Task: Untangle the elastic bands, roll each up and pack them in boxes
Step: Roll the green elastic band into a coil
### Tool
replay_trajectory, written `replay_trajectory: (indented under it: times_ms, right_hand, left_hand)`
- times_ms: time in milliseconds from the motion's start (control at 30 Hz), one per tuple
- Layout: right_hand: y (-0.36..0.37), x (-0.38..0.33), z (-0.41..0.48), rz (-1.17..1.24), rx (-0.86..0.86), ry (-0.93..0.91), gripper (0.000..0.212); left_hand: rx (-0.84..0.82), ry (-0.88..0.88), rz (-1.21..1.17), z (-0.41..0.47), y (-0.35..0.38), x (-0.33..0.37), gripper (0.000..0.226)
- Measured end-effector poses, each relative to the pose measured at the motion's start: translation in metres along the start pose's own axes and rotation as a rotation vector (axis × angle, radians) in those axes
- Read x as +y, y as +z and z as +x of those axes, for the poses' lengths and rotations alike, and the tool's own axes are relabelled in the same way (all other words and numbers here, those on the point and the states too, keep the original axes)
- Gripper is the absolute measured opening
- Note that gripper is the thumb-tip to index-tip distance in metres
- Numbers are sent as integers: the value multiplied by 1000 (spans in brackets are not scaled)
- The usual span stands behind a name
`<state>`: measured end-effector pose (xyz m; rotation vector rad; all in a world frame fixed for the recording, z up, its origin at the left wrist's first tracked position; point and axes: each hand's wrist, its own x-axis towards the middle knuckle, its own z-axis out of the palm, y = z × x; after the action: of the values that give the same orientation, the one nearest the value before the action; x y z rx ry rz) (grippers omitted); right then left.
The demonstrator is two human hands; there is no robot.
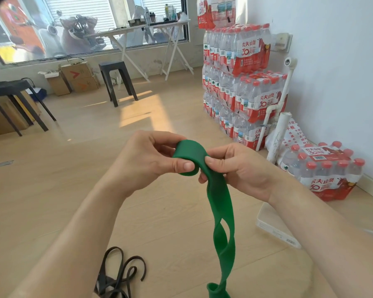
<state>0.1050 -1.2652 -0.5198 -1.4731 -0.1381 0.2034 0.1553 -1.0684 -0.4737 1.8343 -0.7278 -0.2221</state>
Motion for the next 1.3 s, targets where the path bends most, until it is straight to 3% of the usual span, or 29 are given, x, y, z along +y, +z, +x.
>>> replay_trajectory:
  times_ms: [167,300,433,633,833,967,1133,1300]
  right_hand:
    - [-1,1,0,24,52,-32,25]
    - [4,-1,2,90,321,-112,22]
    - [13,3,6,-239,570,-273,8]
    - [22,0,3,-154,365,-272,19]
    - [23,1,6,-80,452,-311,43]
    - [18,-3,5,-80,450,-344,39]
    - [6,-10,0,-27,362,-307,37]
    - [6,-22,-4,166,248,-285,35]
  left_hand:
    - [38,-6,-149,1,8,-3,41]
    - [174,-99,-214,3,23,-6,36]
    - [285,-162,-272,7,36,-6,30]
    - [381,-178,-335,11,33,-10,39]
    - [348,-148,-383,9,40,-11,43]
    - [259,-66,-363,9,36,-11,56]
    - [-21,46,-48,5,21,-5,71]
    - [20,237,229,7,15,9,65]
